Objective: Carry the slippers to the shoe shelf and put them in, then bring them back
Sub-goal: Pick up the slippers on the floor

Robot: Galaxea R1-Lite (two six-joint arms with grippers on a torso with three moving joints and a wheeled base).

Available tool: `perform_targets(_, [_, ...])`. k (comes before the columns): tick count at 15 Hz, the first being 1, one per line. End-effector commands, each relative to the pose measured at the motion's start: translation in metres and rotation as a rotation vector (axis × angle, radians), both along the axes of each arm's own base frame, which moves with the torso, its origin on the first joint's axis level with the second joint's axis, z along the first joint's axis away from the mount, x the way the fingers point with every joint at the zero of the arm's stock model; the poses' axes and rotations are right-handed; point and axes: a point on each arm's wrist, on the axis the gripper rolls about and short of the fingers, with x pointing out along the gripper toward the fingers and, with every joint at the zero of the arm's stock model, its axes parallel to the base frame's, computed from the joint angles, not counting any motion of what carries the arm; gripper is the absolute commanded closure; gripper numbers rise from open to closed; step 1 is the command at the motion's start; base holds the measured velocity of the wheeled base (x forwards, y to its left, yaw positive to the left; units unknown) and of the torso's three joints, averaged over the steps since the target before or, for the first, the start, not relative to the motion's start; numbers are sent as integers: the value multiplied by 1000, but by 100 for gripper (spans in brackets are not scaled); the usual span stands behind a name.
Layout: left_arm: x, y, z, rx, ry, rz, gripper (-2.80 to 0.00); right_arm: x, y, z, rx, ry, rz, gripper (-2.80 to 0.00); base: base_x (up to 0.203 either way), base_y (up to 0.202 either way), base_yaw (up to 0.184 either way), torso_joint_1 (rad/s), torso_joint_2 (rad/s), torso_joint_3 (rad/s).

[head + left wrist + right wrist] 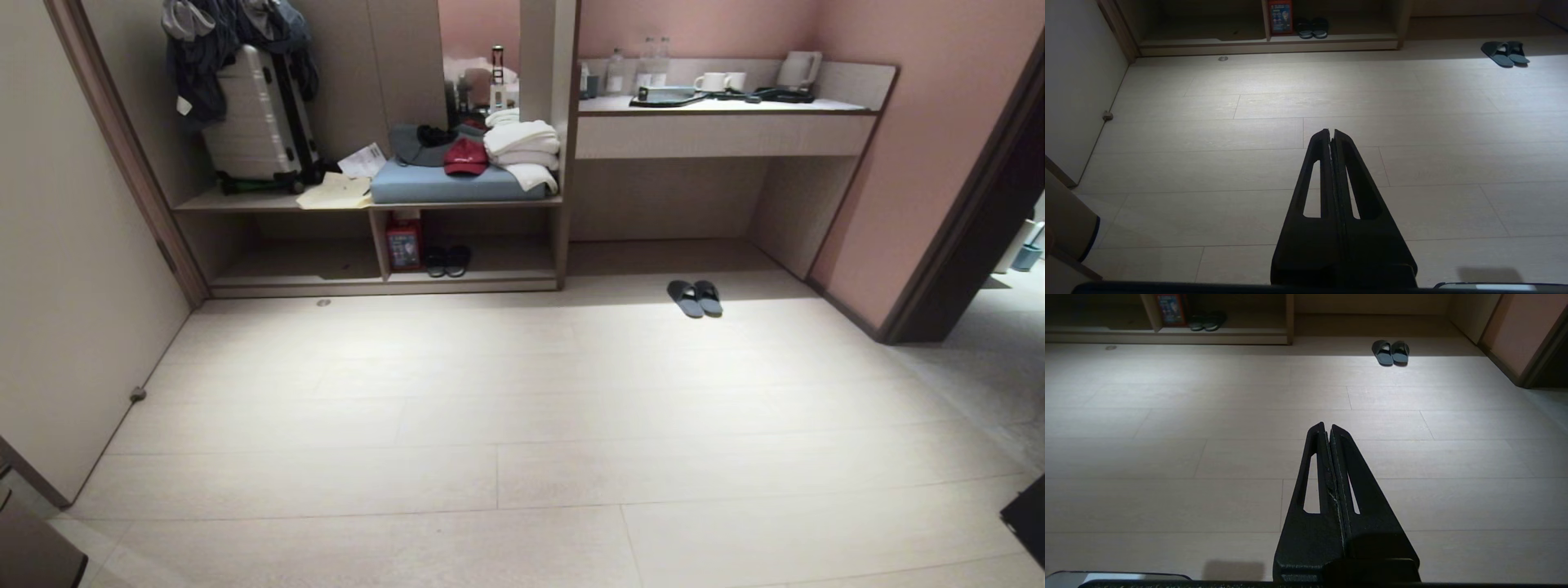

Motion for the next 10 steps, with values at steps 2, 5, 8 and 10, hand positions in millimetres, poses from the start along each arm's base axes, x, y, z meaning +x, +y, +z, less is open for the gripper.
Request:
perform_targets(2, [0, 0, 0, 0, 1, 1, 0, 0, 0, 0, 0, 0, 0, 0, 0, 0, 0, 0, 0, 0])
perform_targets(5, [0, 0, 0, 0, 1, 0, 0, 0, 0, 0, 0, 0, 2, 0, 0, 0, 0, 0, 0, 0])
perform_targets(8, [0, 0, 0, 0, 1, 1, 0, 0, 0, 0, 0, 0, 0, 0, 32, 0, 0, -1, -1, 1])
perform_targets(10, [0, 0, 0, 0, 1, 0, 0, 0, 0, 0, 0, 0, 0, 0, 183, 0, -2, 9, 0, 2])
